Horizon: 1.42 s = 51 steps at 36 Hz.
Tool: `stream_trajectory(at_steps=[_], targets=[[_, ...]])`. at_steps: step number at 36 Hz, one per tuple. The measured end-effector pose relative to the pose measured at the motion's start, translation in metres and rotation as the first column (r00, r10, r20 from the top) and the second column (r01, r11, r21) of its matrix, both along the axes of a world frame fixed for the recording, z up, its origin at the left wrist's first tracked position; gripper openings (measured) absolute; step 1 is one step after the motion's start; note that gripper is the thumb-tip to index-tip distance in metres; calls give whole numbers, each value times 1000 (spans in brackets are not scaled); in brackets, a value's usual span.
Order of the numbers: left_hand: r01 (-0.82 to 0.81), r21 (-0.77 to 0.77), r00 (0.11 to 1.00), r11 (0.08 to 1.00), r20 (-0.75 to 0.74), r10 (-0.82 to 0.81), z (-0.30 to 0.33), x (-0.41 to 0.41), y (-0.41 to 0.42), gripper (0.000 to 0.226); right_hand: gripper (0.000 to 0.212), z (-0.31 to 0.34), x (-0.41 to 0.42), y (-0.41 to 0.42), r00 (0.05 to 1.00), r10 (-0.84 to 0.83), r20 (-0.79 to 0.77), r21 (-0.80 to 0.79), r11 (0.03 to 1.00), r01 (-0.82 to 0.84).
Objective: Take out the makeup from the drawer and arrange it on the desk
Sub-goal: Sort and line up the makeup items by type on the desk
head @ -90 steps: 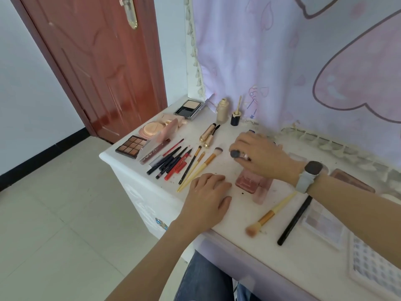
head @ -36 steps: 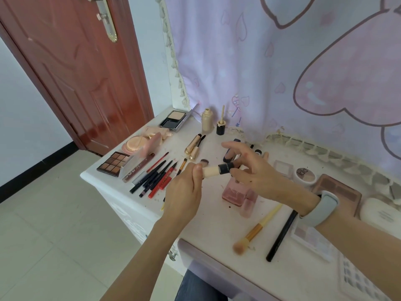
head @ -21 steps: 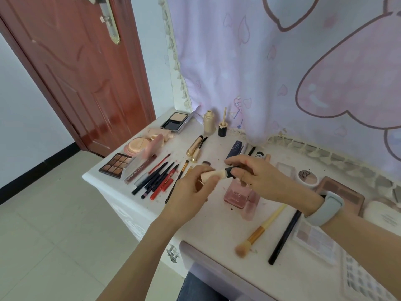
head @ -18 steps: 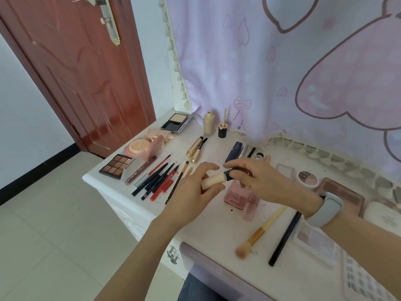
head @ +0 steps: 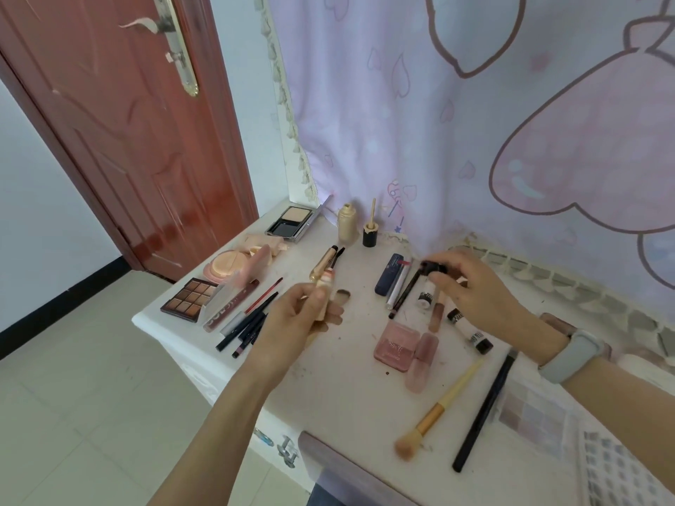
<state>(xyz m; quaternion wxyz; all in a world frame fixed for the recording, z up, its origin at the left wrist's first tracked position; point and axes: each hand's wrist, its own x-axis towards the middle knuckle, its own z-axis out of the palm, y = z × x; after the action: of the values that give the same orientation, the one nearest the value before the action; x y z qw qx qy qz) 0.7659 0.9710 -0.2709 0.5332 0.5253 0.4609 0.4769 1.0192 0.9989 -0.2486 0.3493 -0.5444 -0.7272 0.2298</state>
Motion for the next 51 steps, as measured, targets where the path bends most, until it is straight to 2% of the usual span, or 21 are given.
stream_trajectory(at_steps=[2,4,5,8,10,12,15,20,23,27,31,34,37,42,47,51], targets=[[-18,-47,990,999,140,24,5,6,7,21,14,-5,-4,10,996,-60,-65,-17,998,59],[-44,-47,986,998,158,51,9,15,16,22,7,-10,-11,21,993,-78,-93,-45,996,74],[-69,-22,991,997,114,71,10,19,22,22,4,-13,-16,26,991,-84,-109,-57,995,78],[-181,150,963,972,-172,206,9,28,44,17,4,-20,-32,45,988,-88,-130,-67,995,80],[-218,261,911,940,-292,292,10,32,59,7,7,-25,-40,59,993,-86,-77,-80,994,80],[-229,314,875,921,-348,336,10,35,73,12,12,-31,-44,74,994,-101,28,-87,991,103],[-196,313,846,929,-426,321,7,39,92,6,19,-38,-49,91,975,-119,189,-58,990,132],[-153,285,702,946,-642,308,0,46,114,11,15,-52,-47,103,927,-102,360,-2,994,110],[-115,227,653,967,-717,246,-3,52,122,15,14,-60,-39,102,913,-121,390,45,993,113],[-95,185,617,978,-760,204,-8,61,132,21,15,-63,-29,104,921,-160,356,28,987,161],[-77,172,627,982,-757,182,-10,70,139,24,9,-57,-32,108,936,-178,304,-29,980,195],[-65,174,621,983,-764,176,-10,74,144,23,16,-49,-38,108,951,-185,250,-102,971,215],[-51,175,599,983,-782,171,-10,74,148,25,3,-47,-42,110,959,-186,211,-147,964,220],[-47,218,599,975,-775,202,-12,72,141,41,34,-49,-40,105,953,-179,244,-159,962,222],[-49,363,577,930,-750,323,-18,62,120,33,38,-49,-27,90,954,-124,272,-155,973,170],[76,346,581,935,-778,241,-27,59,100,31,43,-46,-18,79,925,1,380,-181,981,73]])
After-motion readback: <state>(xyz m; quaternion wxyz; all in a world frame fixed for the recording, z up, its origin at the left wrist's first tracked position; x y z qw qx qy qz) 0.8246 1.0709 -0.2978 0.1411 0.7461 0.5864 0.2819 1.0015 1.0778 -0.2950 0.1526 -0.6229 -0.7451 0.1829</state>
